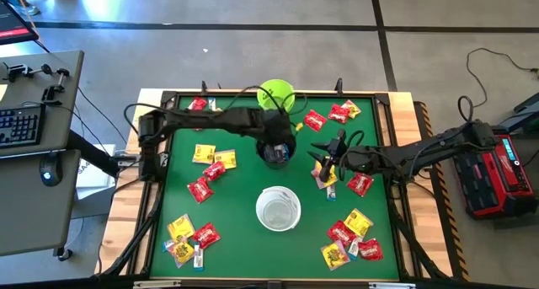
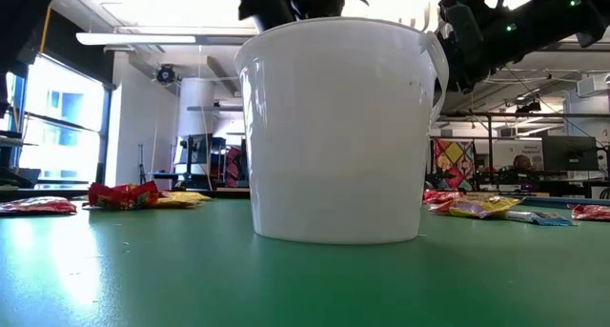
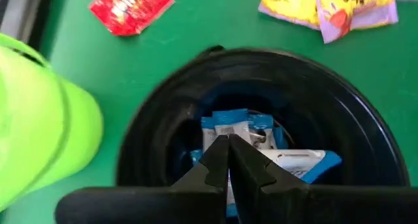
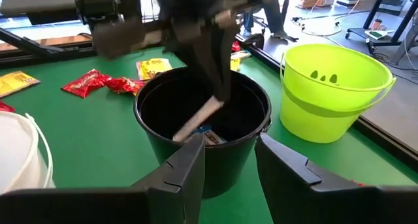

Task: Sort candy by brand, put in halloween buckets
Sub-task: Put the white chocolate into the black bucket

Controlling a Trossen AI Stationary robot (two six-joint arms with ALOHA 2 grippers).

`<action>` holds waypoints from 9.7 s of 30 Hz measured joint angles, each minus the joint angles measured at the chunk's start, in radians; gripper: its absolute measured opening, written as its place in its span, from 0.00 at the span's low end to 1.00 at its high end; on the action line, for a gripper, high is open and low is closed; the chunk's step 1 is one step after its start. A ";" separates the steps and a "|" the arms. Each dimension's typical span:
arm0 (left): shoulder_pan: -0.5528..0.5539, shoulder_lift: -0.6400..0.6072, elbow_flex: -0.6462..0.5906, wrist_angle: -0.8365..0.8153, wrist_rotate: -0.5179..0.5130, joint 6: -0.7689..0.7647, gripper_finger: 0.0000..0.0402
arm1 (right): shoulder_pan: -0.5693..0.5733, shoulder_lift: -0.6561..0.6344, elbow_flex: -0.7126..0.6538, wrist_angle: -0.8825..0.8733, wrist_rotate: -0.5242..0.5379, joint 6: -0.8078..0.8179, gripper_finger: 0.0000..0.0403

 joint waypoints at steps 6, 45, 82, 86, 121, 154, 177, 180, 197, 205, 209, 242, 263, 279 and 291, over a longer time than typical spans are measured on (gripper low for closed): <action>0.000 0.024 0.000 -0.005 -0.003 -0.005 0.00 | -0.045 0.000 0.000 -0.013 -0.031 0.000 0.31; -0.223 0.009 0.302 0.365 0.088 -0.067 0.03 | -0.115 0.000 0.000 0.095 -0.178 0.063 0.00; -0.307 -0.042 0.200 0.336 0.152 -0.028 0.00 | -0.122 -0.001 0.001 0.072 -0.339 0.065 0.00; -0.304 -0.059 0.200 0.264 0.161 0.026 0.00 | -0.122 0.000 0.001 0.040 -0.328 0.069 0.00; -0.205 -0.200 0.115 0.038 0.259 0.097 0.00 | -0.104 -0.013 0.260 -0.352 -0.230 0.156 0.00; 0.369 -0.532 -0.325 -0.289 -0.171 -0.695 0.01 | -0.139 -0.012 0.261 -0.498 -0.154 0.417 0.15; 0.716 -0.114 -0.325 -0.114 -0.109 -0.580 0.42 | -0.204 -0.012 0.261 -0.507 -0.110 0.459 0.25; 0.716 -0.096 -0.325 -0.120 -0.105 -0.633 0.42 | -0.225 -0.012 0.261 -0.506 -0.151 0.415 0.25; 0.758 -0.003 -0.325 -0.107 -0.155 -0.710 0.42 | -0.236 -0.014 0.262 -0.510 -0.194 0.360 0.25; 0.777 0.039 -0.320 -0.075 -0.107 -0.687 0.42 | -0.236 -0.014 0.263 -0.502 -0.194 0.411 0.25; 0.775 0.043 -0.320 -0.074 -0.125 -0.665 0.42 | -0.236 -0.014 0.263 -0.501 -0.193 0.400 0.25; 0.751 -0.065 -0.327 -0.088 -0.112 -0.376 0.01 | -0.254 -0.014 0.263 -0.433 -0.179 0.356 0.25; 0.558 -0.192 -0.325 -0.034 0.048 -0.291 0.00 | -0.254 -0.014 0.263 -0.434 -0.130 0.292 0.25; 0.543 -0.252 -0.323 -0.123 -0.038 -0.280 0.12 | -0.260 -0.012 0.263 -0.431 -0.197 0.225 0.25; 0.618 -0.063 -0.324 -0.112 -0.162 -0.199 0.38 | -0.260 -0.012 0.263 -0.431 -0.166 0.286 0.25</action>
